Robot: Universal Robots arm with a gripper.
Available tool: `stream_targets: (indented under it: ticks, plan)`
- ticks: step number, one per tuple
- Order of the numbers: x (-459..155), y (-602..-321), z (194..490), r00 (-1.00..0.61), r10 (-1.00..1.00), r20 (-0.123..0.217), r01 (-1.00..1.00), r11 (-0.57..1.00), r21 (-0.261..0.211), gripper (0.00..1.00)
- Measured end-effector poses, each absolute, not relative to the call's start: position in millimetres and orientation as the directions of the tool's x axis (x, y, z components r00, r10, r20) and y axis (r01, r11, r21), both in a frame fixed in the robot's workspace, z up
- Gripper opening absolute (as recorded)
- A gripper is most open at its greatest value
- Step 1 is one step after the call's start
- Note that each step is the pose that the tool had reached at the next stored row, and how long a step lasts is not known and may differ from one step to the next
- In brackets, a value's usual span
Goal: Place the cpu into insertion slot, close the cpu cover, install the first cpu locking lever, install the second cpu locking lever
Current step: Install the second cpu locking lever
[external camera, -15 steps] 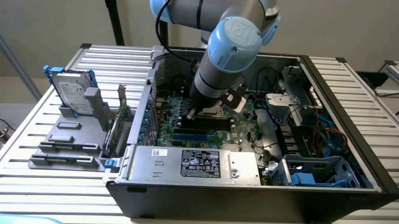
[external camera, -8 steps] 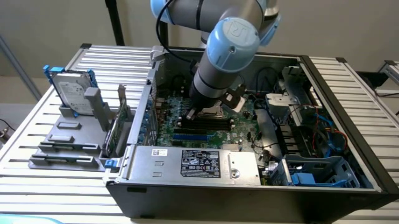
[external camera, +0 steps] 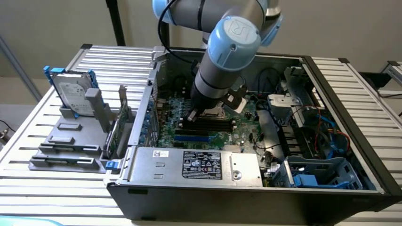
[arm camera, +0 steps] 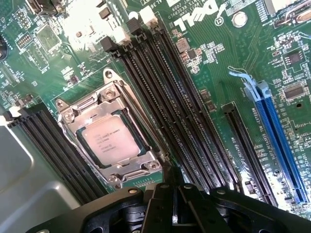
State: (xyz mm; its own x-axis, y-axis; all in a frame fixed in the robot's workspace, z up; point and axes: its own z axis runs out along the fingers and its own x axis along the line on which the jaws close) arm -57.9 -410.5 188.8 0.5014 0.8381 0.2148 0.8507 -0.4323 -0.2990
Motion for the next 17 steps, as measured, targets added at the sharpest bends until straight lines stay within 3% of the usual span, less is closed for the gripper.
stream_targets:
  ticks: [9, 17]
  plan:
    - [-59, -410, 212, 0.502, 0.838, 0.213, 0.851, -0.433, -0.298, 0.11]
    - [-59, -410, 213, 0.501, 0.839, 0.212, 0.851, -0.433, -0.298, 0.11]
